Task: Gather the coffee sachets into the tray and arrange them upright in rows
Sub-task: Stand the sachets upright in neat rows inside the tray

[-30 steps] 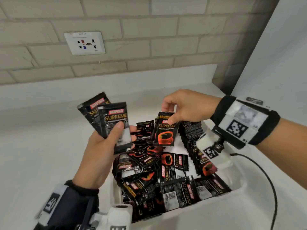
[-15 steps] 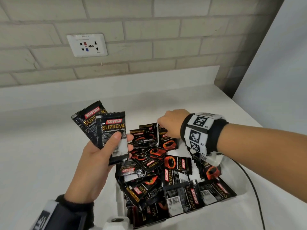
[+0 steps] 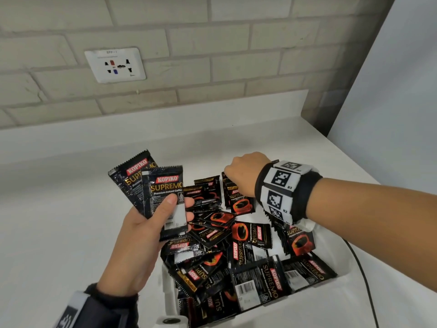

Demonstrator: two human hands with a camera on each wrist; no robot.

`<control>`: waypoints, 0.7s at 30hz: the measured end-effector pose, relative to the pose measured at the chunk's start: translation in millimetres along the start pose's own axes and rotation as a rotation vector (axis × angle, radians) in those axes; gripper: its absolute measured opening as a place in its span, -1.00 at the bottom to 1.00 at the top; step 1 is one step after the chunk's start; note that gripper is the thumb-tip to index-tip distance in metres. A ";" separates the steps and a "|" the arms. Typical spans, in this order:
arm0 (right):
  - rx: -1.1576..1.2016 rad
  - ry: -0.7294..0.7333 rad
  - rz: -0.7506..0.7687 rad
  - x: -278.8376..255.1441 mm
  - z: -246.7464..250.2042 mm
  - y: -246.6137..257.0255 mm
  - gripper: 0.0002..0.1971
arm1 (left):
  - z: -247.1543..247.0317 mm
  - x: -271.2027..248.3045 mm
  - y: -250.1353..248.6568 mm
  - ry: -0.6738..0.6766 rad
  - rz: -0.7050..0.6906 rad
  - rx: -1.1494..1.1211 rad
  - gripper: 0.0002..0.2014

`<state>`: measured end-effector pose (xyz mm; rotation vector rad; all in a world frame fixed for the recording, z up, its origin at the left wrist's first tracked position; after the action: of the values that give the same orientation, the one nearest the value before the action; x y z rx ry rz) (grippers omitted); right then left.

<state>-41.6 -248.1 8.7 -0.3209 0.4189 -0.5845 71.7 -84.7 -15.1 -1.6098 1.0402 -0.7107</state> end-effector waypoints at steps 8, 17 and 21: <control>0.015 -0.004 0.000 0.5 -2.0 0.0 -0.83 | -0.2 -2.0 0.1 0.009 -0.003 -0.002 -0.65; 0.026 -0.050 -0.028 -2.9 5.0 -6.5 -0.83 | -3.0 -3.0 5.4 0.012 0.041 0.002 -0.65; 0.210 -0.189 -0.057 -12.3 23.6 -14.4 -0.83 | -10.8 -1.8 8.3 0.036 0.069 0.030 -0.75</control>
<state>-46.6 -248.1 38.6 -0.1853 0.1644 -0.6422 59.5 -88.4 -19.9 -1.5330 1.1011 -0.7073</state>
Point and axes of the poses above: each hand's wrist, its own x-axis towards the middle knuckle, its own z-axis out of the back of the hand, y = z × x, the point moved 2 cm from there along x, towards the middle knuckle, and after that the axes turned 3 degrees about -x, right-handed, at the moved point
